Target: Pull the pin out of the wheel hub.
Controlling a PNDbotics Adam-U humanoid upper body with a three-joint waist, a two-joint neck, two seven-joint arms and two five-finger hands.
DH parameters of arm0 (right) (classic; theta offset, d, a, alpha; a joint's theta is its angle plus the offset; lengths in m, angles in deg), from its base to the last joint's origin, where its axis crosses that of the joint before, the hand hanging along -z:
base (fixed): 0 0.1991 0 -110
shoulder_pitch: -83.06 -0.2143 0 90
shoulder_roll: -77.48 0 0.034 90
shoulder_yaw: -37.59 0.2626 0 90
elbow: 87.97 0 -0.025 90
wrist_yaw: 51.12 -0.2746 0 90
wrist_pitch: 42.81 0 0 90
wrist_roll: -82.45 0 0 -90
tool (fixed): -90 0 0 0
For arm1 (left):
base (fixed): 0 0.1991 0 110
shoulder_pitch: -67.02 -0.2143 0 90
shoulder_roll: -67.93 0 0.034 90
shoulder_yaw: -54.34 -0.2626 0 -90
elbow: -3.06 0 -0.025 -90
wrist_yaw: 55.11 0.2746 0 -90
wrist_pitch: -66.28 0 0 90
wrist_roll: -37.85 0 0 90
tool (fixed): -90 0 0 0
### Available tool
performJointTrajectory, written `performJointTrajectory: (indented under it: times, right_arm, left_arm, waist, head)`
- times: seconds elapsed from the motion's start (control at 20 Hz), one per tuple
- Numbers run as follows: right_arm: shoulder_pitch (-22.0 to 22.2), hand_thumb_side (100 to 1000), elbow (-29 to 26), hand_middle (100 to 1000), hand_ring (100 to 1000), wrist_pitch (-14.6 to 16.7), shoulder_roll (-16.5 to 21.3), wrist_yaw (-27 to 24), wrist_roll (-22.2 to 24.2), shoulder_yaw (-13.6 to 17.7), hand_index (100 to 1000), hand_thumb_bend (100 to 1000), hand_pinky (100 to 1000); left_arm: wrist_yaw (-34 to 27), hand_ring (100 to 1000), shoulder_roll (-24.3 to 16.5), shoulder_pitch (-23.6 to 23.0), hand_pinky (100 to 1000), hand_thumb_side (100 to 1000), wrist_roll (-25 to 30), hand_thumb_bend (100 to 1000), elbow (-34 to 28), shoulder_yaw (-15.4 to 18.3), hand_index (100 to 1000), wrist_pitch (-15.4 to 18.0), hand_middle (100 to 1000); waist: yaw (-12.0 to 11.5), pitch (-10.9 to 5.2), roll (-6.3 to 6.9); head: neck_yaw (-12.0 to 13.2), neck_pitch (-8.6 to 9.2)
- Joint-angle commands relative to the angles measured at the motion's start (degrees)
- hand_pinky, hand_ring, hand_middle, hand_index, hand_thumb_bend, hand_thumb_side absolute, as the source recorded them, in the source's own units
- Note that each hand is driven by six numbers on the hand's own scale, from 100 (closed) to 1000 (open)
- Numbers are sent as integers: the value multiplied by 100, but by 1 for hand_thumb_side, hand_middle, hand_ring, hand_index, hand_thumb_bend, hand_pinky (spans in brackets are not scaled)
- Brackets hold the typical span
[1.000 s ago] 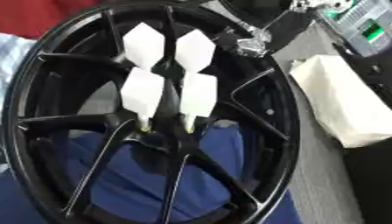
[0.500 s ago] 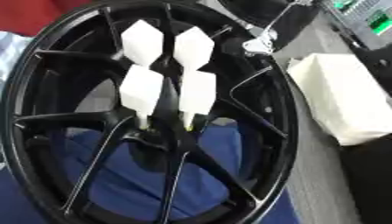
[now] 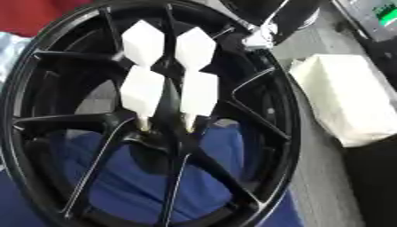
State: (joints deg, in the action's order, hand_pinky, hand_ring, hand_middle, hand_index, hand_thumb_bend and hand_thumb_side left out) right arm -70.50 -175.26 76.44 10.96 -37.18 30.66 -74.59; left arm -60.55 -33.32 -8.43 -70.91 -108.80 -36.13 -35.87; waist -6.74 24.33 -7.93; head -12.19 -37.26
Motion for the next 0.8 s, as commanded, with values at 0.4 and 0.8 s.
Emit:
performJointTrajectory:
  times: [0.4, 0.8]
  right_arm:
    - [-20, 638, 17, 826, 1000, 1494, 75, 171, 1376, -77, 938, 308, 931]
    - [-4, 640, 89, 826, 1000, 1545, 31, 125, 1376, -186, 940, 274, 940]
  left_arm:
    - [-20, 627, -107, 7, 638, 656, -45, 100, -78, 62, 718, 20, 598]
    - [-27, 628, -85, 18, 639, 652, -31, 100, -89, 57, 718, 21, 598]
  waist:
    - [-74, -100, 35]
    - [-107, -122, 92]
  head:
    - [-392, 422]
    - [-510, 537]
